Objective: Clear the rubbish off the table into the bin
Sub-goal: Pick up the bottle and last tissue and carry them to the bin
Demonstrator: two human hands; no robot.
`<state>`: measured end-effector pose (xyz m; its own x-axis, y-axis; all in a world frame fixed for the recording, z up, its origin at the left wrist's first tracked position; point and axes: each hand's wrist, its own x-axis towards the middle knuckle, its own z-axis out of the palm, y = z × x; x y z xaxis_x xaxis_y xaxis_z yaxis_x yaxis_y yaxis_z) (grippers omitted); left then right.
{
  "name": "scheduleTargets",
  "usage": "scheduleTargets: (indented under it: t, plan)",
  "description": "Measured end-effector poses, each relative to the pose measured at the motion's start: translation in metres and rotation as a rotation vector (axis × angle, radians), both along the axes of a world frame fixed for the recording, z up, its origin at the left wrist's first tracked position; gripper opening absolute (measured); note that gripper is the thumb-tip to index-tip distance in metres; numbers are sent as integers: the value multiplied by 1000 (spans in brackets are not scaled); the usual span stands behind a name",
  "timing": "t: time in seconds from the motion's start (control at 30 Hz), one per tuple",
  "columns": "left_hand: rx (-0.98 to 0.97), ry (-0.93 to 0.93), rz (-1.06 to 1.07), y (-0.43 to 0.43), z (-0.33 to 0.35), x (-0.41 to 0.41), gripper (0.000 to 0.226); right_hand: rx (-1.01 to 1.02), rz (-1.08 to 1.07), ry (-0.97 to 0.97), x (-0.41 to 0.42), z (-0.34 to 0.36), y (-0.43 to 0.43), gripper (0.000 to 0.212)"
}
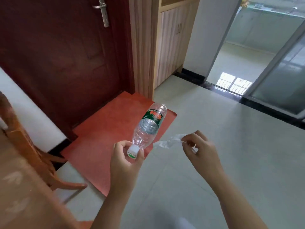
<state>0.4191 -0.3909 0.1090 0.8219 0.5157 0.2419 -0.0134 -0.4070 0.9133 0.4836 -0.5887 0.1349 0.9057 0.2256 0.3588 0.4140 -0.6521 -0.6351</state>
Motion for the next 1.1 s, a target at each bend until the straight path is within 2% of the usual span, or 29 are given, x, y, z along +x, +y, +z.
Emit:
scheduleTargets:
  t: [0.17, 0.33, 0.6, 0.67, 0.8, 1.0, 1.1]
  plan:
    - [44, 37, 153, 53, -8, 50, 36, -13, 167, 29, 91, -13, 71, 12]
    - [46, 35, 341, 113, -8, 116, 26, -17, 331, 6, 189, -16, 154, 13]
    - [96, -33, 586, 200, 43, 208, 27, 102, 637, -16, 319, 20, 291, 14]
    - [82, -16, 675, 220, 44, 214, 27, 120, 704, 8, 334, 22, 327, 14]
    - [-76, -76, 873, 257, 49, 211, 25, 123, 885, 44, 344, 20, 394, 14]
    - [-72, -153, 1138, 334, 60, 203, 28, 118, 1080, 28, 346, 20, 504, 16]
    - [-64, -166, 1204, 377, 61, 197, 27, 117, 1213, -75, 330, 30, 570, 10]
